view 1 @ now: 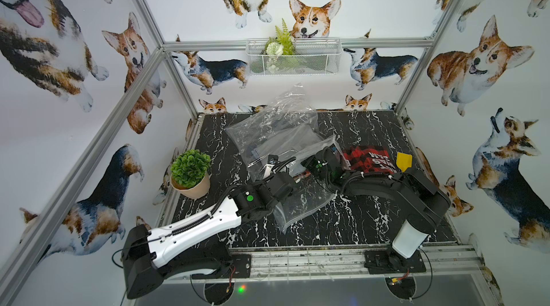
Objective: Take the shirt out of the vacuum bag
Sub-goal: Take out the shirt from the vacuum bag.
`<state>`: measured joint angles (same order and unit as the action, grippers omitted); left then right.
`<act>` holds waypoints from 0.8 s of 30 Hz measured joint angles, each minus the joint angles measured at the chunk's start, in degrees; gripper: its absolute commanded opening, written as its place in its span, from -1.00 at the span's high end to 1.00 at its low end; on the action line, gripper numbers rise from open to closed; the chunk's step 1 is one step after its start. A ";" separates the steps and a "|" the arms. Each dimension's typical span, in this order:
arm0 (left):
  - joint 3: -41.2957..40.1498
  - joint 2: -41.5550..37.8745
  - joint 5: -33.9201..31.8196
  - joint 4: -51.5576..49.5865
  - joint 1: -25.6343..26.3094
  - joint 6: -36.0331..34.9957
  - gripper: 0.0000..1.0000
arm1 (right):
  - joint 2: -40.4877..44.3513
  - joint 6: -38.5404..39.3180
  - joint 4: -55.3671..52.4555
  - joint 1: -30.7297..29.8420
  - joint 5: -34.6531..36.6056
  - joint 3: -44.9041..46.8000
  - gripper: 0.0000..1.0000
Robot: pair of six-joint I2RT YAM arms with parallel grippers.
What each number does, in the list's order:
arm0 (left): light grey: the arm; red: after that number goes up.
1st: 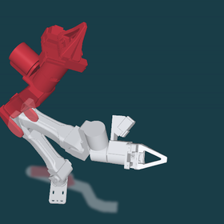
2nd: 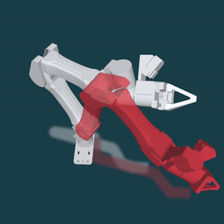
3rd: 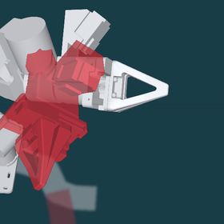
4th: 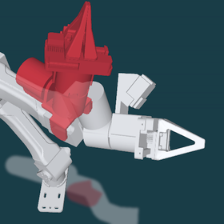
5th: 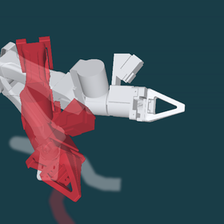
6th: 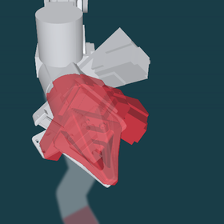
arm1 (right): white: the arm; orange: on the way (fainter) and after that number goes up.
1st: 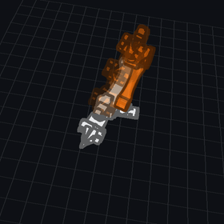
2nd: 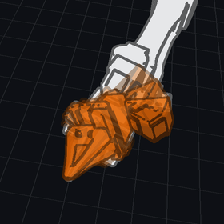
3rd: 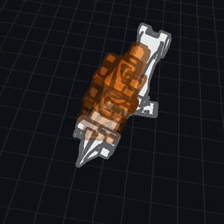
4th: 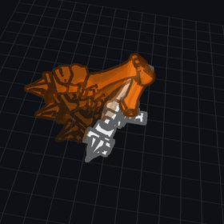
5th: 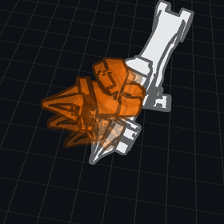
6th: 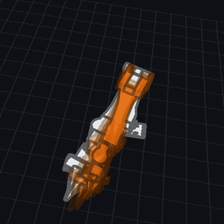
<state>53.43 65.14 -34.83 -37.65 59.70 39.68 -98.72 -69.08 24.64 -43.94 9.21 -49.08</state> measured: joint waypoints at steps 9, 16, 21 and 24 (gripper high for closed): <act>0.24 0.70 0.04 -0.02 0.00 -0.04 1.00 | -0.68 0.00 0.81 0.42 -1.46 0.31 -0.40; 0.20 0.85 0.04 -0.13 0.00 -0.02 1.00 | 0.50 0.00 1.27 -1.44 -1.79 2.05 -0.42; 0.20 0.90 0.20 -0.24 0.00 -0.02 1.00 | 1.29 -0.07 2.86 -1.68 -2.14 4.22 -0.45; 0.20 0.61 0.11 -0.26 0.00 -0.07 1.00 | 2.21 -0.02 2.95 -2.60 -1.86 5.18 -0.45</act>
<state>53.63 65.76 -34.72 -37.91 59.70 39.62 -96.51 -69.10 27.59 -46.54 7.35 -43.90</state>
